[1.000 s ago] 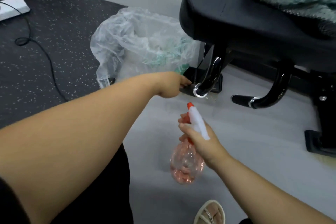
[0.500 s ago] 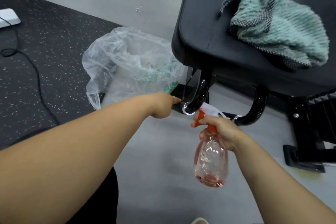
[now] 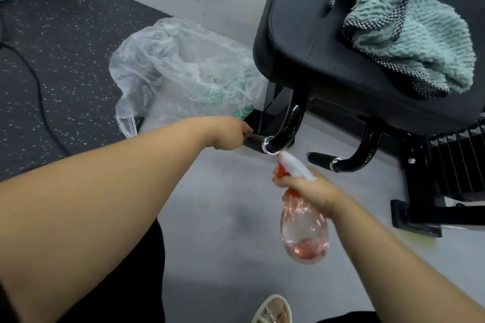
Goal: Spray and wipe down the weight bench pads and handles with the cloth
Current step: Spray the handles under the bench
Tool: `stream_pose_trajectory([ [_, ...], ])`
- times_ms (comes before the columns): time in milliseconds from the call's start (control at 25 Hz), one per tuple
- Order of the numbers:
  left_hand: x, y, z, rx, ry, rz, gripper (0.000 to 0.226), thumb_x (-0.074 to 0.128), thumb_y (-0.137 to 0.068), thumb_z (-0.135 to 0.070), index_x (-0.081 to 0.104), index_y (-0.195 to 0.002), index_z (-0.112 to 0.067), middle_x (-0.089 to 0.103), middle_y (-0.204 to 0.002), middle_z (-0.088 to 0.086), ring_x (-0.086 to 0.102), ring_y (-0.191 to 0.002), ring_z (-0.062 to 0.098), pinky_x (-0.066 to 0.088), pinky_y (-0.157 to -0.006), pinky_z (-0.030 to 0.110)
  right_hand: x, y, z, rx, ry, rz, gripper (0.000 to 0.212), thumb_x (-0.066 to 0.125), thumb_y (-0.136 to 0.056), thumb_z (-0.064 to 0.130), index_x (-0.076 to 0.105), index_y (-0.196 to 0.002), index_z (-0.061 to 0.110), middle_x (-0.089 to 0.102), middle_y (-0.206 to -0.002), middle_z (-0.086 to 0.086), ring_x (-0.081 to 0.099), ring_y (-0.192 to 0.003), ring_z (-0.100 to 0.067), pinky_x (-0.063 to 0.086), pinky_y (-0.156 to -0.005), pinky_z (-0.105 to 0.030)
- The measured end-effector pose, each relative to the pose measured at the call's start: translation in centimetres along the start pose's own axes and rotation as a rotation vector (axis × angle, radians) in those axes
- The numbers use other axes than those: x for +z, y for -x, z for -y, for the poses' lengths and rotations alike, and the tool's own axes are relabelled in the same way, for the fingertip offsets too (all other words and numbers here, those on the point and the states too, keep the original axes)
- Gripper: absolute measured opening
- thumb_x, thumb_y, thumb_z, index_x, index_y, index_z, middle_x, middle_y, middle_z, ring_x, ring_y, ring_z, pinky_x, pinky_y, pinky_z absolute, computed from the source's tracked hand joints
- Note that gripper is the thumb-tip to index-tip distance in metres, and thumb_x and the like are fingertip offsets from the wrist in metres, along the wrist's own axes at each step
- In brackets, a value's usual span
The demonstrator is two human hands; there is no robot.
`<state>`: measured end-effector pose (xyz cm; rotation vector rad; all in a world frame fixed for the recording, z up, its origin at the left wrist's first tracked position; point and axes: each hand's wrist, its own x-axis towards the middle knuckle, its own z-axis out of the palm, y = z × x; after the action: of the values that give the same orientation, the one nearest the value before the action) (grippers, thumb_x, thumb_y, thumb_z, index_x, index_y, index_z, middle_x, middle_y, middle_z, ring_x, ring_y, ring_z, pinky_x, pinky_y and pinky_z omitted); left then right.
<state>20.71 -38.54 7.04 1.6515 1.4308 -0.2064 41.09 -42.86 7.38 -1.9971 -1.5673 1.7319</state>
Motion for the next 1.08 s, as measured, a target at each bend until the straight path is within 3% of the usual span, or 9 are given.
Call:
stream_pose_trajectory([
  [160,-0.4,0.2,1.4,0.004,0.117,0.066,0.065,0.025,-0.09,0.008,0.037,-0.142,-0.029,0.043,-0.144,-0.005,0.044,-0.127,0.024,0.045,-0.101,0.042,6.4,1.3,-1.9,-0.105,-0.013,-0.179,0.028,0.06,-0.078,0.012,0.06,-0.104,0.021,0.058,-0.086,0.004,0.058,-0.068,-0.016,0.056,-0.072,-0.041],
  [280,-1.3,0.5,1.7,0.013,0.058,0.062,0.074,0.023,-0.085,0.013,0.043,-0.137,-0.036,0.04,-0.147,-0.001,0.04,-0.131,0.025,0.038,-0.105,0.034,10.7,0.9,-0.6,-0.176,-0.095,-0.301,0.022,0.059,-0.067,0.035,0.051,-0.088,0.035,0.058,-0.094,0.007,0.063,-0.085,-0.025,0.052,-0.08,-0.046],
  [360,-2.0,0.9,1.4,0.025,0.024,-0.02,0.073,0.023,-0.086,0.014,0.049,-0.135,-0.034,0.038,-0.148,0.001,0.037,-0.132,0.023,0.031,-0.099,0.026,12.4,0.3,0.7,-0.178,-0.21,-0.38,0.022,0.058,-0.067,0.039,0.049,-0.086,0.034,0.058,-0.092,0.005,0.063,-0.083,-0.024,0.052,-0.08,-0.047],
  [480,-2.3,1.2,1.1,0.065,0.001,-0.058,0.072,0.024,-0.086,0.014,0.048,-0.136,-0.031,0.038,-0.148,0.001,0.038,-0.131,0.022,0.031,-0.093,0.023,13.1,-0.7,2.3,-0.145,-0.348,-0.436,0.012,0.059,-0.08,0.021,0.048,-0.085,0.021,0.05,-0.074,0.007,0.056,-0.057,-0.01,0.054,-0.071,-0.04],
  [640,-1.9,0.6,1.0,0.096,-0.032,0.05,0.067,0.026,-0.088,0.013,0.045,-0.139,-0.026,0.042,-0.145,0.001,0.04,-0.13,0.023,0.032,-0.104,0.03,12.5,-0.3,2.3,-0.088,-0.394,-0.405,0.013,0.056,-0.086,0.011,0.046,-0.087,0.019,0.046,-0.072,0.008,0.051,-0.046,0.002,0.048,-0.062,-0.031],
  [760,-1.1,0.1,0.4,0.088,-0.057,0.029,0.048,0.032,-0.094,0.001,0.05,-0.135,-0.017,0.051,-0.136,0.006,0.047,-0.123,0.026,0.036,-0.103,0.034,11.4,0.8,0.6,-0.021,-0.352,-0.342,0.015,0.055,-0.086,0.01,0.046,-0.082,0.022,0.046,-0.073,0.005,0.052,-0.048,-0.004,0.048,-0.06,-0.03],
  [920,0.5,-0.4,0.0,0.016,-0.242,0.082,0.034,0.04,-0.097,-0.014,0.056,-0.127,-0.013,0.054,-0.132,0.009,0.052,-0.118,0.029,0.041,-0.101,0.036,8.4,2.4,-2.1,0.008,-0.353,-0.326,0.023,0.058,-0.089,0.017,0.049,-0.097,0.037,0.049,-0.094,0.007,0.057,-0.065,-0.016,0.052,-0.07,-0.035],
  [1000,2.3,-0.6,-0.7,0.035,-0.273,0.185,0.041,0.036,-0.097,-0.012,0.046,-0.136,-0.02,0.046,-0.14,0.005,0.048,-0.122,0.028,0.04,-0.103,0.039,6.7,2.7,-3.2,0.015,-0.344,-0.371,0.027,0.056,-0.09,0.015,0.05,-0.114,0.025,0.049,-0.092,0.005,0.054,-0.065,-0.016,0.052,-0.068,-0.035],
  [1080,4.3,-0.4,-2.5,0.078,-0.201,0.207,0.054,0.035,-0.095,-0.009,0.026,-0.147,-0.023,0.036,-0.149,0.004,0.042,-0.129,0.026,0.038,-0.105,0.034,4.9,2.9,-3.7,0.054,-0.472,-0.388,0.031,0.054,-0.089,0.008,0.048,-0.117,0.02,0.049,-0.085,-0.001,0.05,-0.057,-0.018,0.048,-0.058,-0.033],
])
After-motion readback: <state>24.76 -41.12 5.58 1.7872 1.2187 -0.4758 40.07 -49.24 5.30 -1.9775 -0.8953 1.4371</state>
